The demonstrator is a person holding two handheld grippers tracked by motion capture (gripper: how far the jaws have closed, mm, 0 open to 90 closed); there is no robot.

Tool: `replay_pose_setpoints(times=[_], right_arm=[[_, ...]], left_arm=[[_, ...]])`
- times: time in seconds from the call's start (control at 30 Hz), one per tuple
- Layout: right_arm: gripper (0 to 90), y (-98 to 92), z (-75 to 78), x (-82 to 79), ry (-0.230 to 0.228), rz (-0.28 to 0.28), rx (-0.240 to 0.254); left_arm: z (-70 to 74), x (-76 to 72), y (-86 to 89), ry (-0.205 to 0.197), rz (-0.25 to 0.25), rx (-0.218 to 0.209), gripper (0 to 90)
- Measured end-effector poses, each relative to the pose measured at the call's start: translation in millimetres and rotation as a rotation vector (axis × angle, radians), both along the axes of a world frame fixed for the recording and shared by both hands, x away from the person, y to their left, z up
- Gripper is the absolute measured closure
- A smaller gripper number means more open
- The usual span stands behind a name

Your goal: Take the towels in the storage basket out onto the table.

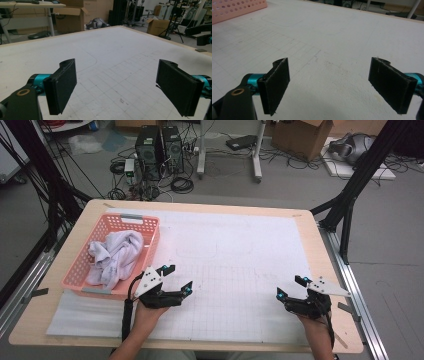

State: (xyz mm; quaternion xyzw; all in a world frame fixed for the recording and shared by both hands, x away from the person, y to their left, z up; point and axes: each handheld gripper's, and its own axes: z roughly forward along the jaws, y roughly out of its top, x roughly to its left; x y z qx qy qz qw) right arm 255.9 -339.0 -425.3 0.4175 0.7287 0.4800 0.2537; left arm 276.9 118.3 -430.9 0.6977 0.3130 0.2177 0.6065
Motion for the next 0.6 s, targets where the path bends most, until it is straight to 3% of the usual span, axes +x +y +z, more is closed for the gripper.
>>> replay_pose_setpoints(times=[0.6], right_arm=[[16.5,-3.4,-2.2,-3.3,0.036,-0.002,0.025]], left_arm=[[1.4,-4.5,1.1,0.010,-0.012,0.004,17.5]])
